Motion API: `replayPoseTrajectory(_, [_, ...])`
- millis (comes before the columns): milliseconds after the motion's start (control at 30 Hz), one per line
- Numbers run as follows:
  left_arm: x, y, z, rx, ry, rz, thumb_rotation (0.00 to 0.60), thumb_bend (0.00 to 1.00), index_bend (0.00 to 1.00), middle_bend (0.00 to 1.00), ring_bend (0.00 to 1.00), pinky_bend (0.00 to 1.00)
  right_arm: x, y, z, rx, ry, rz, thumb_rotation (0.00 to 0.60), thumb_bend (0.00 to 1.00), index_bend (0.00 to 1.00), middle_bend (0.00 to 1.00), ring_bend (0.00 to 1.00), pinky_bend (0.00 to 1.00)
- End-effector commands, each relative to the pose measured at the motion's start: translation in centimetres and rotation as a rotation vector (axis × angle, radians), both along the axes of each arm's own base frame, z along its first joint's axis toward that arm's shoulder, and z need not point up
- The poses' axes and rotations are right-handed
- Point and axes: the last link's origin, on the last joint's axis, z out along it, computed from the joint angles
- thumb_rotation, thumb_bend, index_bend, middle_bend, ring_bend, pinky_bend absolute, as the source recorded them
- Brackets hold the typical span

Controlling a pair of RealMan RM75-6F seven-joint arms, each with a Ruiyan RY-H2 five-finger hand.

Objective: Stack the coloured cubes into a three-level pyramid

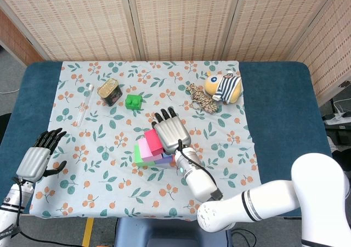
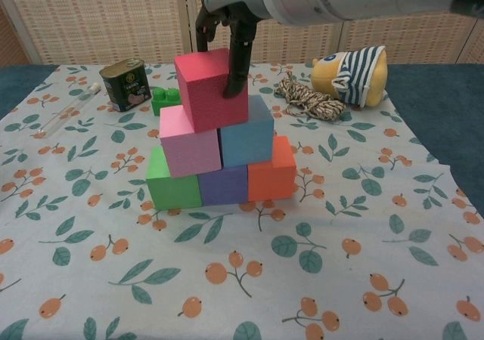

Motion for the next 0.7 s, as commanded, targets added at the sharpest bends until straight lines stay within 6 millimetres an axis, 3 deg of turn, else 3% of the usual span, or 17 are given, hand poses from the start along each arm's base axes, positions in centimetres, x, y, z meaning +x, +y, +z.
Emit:
replayPoseTrajectory(33, [-0.01,0.00,0.00,0.000,0.000,0.000,0.600,0.35,0.00,0.00,0.00,0.02,0.03,0.06,-0.01,0.005,0.002,-0.002,0.600,0.14,0.30,0.10,0.00,0.00])
replayPoseTrajectory(367, [-0.01,0.02,0.09,0.003,-0.003,-0.001,0.600,0.35,0.00,0.00,0.00,0.02,-0.01,0.06,0.08,0.006,0.007,0.000,0.600,0.14,0.16,0.07,0.00,0.00])
replayPoseTrajectory(700, [-0.04,0.01,0.15,0.007,-0.005,-0.002,0.600,0.35,0.00,0.00,0.00,0.02,-0.01,0.09,0.95,0.005,-0.008,0.002,0.600,0.14,0.08,0.05,0.00,0.00])
